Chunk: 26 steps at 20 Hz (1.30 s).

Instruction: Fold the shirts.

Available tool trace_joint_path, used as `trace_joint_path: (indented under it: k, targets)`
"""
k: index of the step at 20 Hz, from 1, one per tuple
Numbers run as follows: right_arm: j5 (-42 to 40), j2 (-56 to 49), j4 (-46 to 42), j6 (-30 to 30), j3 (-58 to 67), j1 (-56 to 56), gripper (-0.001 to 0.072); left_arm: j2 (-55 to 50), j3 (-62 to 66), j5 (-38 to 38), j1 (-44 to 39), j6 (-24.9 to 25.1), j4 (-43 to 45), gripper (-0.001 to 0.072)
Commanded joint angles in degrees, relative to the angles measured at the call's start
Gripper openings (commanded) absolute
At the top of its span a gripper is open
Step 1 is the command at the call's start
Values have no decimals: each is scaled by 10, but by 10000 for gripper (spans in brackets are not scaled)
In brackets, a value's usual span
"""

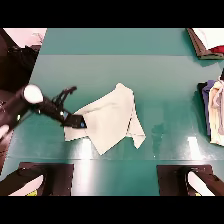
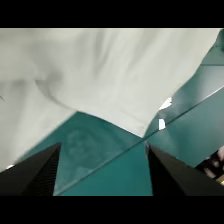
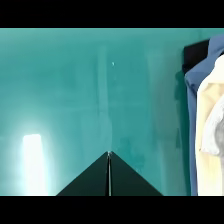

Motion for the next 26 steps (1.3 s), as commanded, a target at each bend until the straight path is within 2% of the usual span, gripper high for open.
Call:
trace_joint_path:
  k: [1, 4, 6, 9, 11, 18, 22, 23, 25, 26]
  targets:
    - [-2, 0, 2, 0, -13, 0, 18, 107, -161, 67, 1, -41, -78, 621]
    - [-11, 0, 2, 0, -13, 0, 18, 127, -242, 98, -7, -38, -143, 620]
    - [-11, 0, 2, 0, -13, 0, 17, 127, -266, 146, -61, -45, -154, 620]
    - [-10, 0, 2, 0, -13, 0, 18, 127, -268, 242, -161, -98, -151, 620]
    - [-10, 0, 2, 0, -13, 0, 18, 124, -268, 276, -190, -119, -148, 621]
    - [-10, 0, 2, 0, -13, 0, 18, 109, -268, 345, -195, -117, -166, 621]
    - [-10, 0, 5, 1, -13, 0, 17, 81, -268, 349, -195, -117, -172, 620]
    - [-10, 0, 15, 0, -13, 0, 18, 65, -267, 357, -195, -113, -194, 621]
    - [-10, 0, 17, 1, -13, 0, 18, 40, -255, 369, -195, -68, -239, 620]
    - [-10, 0, 17, 0, -13, 0, 18, 34, -247, 372, -195, -66, -245, 543]
